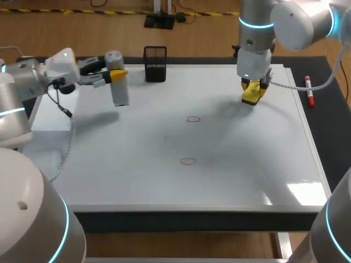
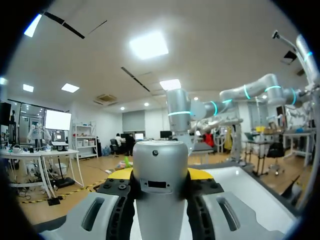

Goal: Pick up the inspection probe, press it on each red-marked spot on the whiteboard one by one, put down the probe, pick up the eraser, and wipe off all the red marks.

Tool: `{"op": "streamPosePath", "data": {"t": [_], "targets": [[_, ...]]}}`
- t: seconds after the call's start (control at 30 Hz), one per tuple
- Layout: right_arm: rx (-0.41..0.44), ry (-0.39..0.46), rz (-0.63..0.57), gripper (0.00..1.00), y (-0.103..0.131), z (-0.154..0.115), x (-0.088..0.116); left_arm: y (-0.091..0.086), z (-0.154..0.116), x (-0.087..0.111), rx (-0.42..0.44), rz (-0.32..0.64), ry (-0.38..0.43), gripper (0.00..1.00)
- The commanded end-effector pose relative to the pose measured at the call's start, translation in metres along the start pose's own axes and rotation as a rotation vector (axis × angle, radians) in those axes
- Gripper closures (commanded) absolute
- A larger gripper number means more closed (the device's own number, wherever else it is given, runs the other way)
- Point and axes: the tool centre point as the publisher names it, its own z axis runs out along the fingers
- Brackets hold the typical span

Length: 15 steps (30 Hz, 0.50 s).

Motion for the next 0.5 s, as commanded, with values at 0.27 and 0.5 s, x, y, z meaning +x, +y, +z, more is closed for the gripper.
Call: {"op": "streamPosePath", "data": {"t": [0.27, 0.5], "targets": [[0.002, 0.003, -0.002, 1.00, -0.001, -0.001, 0.000, -0.012, -0.040, -0.003, -0.003, 0.011, -0.020, 1.00], [0.017, 0.009, -0.034, 1.00, 0.007, -0.003, -0.007, -0.012, -0.040, -0.003, -0.003, 0.011, -0.020, 1.00]]}}
